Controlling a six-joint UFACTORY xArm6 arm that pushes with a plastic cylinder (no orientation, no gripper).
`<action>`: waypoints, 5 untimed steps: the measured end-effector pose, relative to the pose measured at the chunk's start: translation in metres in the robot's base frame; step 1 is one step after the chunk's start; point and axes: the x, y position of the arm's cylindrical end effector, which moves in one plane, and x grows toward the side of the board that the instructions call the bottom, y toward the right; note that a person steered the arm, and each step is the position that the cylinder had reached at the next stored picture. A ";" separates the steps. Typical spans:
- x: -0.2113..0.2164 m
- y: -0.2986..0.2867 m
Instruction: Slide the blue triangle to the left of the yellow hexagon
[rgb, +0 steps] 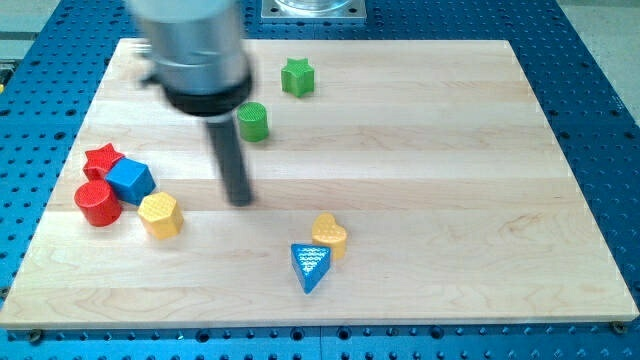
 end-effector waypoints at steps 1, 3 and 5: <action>-0.003 0.103; 0.116 0.100; 0.075 0.038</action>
